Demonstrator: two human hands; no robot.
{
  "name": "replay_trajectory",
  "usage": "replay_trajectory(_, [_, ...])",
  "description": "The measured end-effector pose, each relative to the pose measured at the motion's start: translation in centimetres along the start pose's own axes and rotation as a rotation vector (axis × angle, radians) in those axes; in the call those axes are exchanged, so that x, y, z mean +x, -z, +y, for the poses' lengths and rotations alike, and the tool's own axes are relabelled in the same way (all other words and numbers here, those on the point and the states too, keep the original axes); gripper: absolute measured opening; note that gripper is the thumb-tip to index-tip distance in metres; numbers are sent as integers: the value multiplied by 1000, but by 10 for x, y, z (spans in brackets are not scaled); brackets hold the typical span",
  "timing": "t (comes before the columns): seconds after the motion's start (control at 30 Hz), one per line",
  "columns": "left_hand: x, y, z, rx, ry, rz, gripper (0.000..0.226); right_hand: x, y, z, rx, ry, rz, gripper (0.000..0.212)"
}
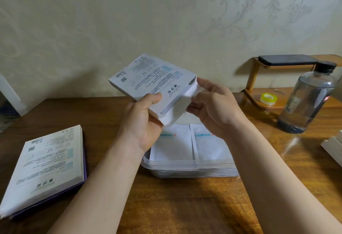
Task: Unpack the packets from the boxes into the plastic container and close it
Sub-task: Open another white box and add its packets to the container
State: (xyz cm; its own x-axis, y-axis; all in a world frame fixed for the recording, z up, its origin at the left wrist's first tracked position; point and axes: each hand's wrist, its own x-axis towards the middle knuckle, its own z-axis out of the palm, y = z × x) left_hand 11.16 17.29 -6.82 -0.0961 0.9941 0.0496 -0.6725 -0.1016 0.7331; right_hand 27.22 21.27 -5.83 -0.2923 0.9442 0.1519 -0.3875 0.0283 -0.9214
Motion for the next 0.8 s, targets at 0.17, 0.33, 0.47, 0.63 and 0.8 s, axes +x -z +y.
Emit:
replay_trajectory(0.17, [-2, 0, 5, 11, 142, -45, 46, 1, 4, 3, -170, 61, 98, 51])
replay_trajectory(0.33, [-3, -1, 9, -2, 241, -42, 34, -1, 9, 3, -767, 264, 217, 33])
replay_trajectory(0.47, [-2, -1, 12, -76, 247, -8, 30, 0, 9, -1, -691, 312, 316, 14])
replay_trajectory(0.63, [-2, 0, 11, -93, 273, 10, 48, -1, 9, -7, -531, 263, 355, 11])
replay_trajectory(0.8, [0, 2, 11, -90, 265, 35, 51, -1, 6, -11, -323, 159, 375, 16])
